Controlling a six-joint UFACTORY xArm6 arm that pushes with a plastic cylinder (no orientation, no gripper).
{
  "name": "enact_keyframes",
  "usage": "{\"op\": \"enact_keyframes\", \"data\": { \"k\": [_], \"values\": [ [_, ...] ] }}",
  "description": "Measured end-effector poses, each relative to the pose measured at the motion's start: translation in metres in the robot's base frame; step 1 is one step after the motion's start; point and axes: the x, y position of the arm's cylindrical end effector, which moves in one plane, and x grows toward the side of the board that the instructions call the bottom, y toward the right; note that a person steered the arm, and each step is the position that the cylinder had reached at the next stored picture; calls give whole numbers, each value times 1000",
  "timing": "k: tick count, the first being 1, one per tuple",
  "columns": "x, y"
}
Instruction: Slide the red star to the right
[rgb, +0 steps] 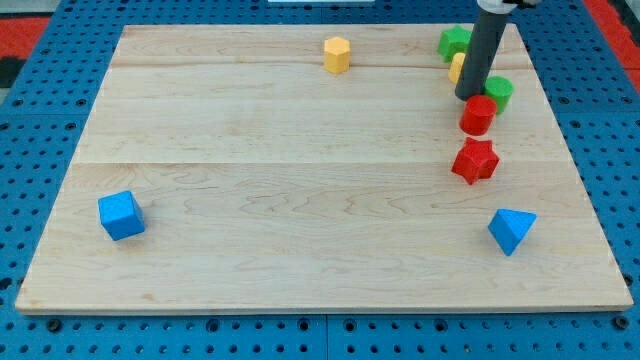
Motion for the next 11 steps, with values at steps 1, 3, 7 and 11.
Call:
{"op": "enact_keyframes", "data": {
  "k": [1, 3, 7, 11],
  "values": [
    [19, 5],
    [13, -21],
    [49, -47],
    [88, -29]
  ]
}}
